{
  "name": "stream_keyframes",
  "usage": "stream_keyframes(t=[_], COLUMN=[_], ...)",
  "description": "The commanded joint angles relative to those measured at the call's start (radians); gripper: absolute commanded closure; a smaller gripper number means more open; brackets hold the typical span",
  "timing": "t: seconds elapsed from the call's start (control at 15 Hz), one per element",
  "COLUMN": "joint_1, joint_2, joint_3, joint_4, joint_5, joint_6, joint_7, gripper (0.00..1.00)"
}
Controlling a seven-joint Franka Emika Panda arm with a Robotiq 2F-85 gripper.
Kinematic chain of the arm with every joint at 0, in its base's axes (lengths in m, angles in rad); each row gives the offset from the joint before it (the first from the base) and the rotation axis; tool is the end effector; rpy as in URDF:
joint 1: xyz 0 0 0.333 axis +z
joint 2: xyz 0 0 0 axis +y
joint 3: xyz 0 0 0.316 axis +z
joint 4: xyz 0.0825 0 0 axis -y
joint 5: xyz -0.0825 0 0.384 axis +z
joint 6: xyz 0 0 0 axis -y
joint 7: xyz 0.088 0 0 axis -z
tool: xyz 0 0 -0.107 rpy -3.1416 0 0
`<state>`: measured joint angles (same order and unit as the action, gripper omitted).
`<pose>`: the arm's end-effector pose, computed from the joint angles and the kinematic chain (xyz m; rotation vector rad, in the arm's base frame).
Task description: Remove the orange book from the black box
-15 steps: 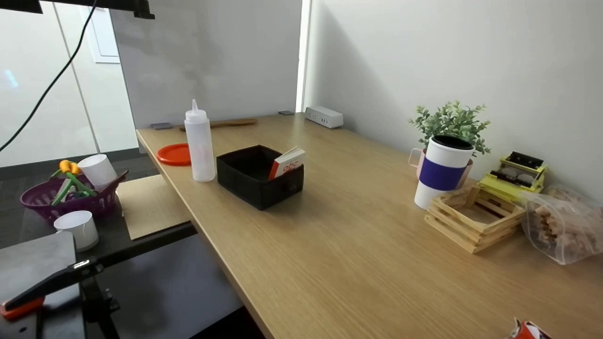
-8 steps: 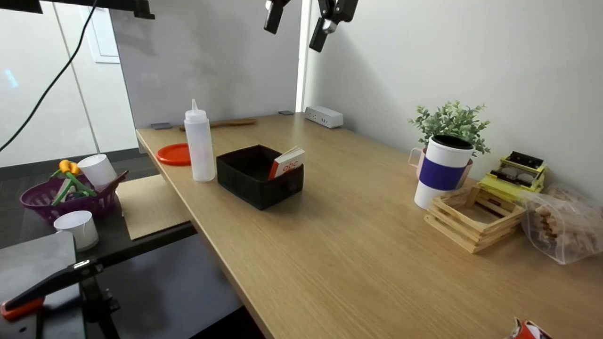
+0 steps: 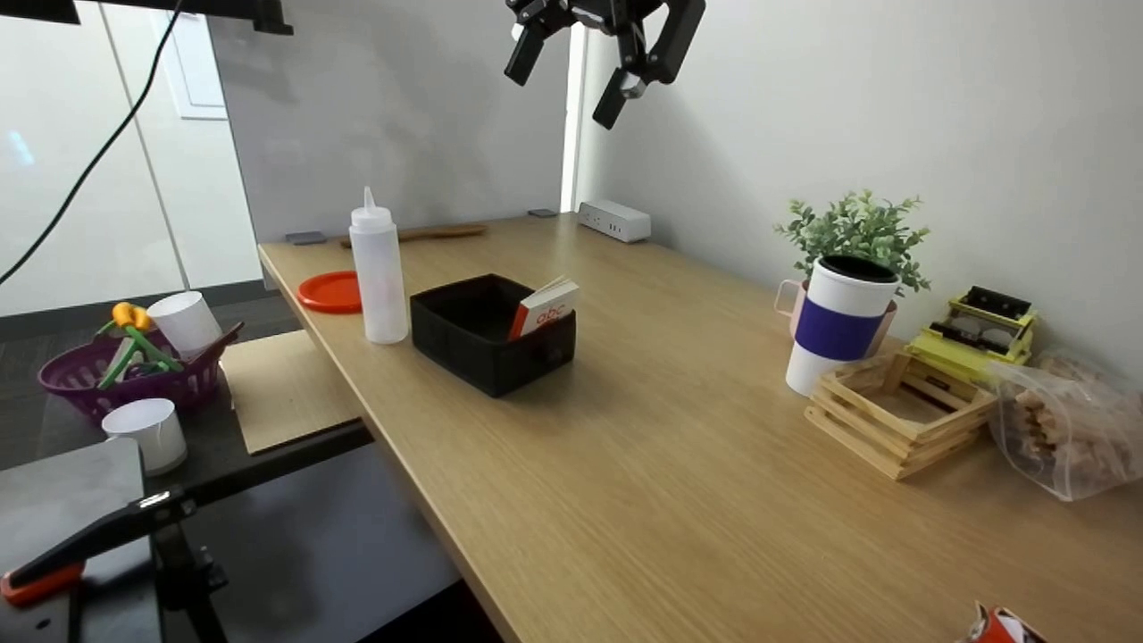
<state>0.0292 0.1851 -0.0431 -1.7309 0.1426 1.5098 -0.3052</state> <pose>0.5676 0.0094 0.4441 -2.8666 -0.3890 0.5564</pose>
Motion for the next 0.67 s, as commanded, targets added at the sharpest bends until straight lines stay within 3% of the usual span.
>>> stream_keyframes(t=[0.0, 0.2, 0.6], joint_1=[-0.022, -0.027, -0.025], joint_2=[0.002, 0.081, 0.347], joint_3=[0.023, 0.032, 0.094], joint_4=[0.003, 0.072, 0.352], joint_5=[0.007, 0.033, 0.119], joint_6=[0.002, -0.021, -0.142], joint_7=[0.012, -0.025, -0.056], gripper=[0.00, 0.00, 0.00])
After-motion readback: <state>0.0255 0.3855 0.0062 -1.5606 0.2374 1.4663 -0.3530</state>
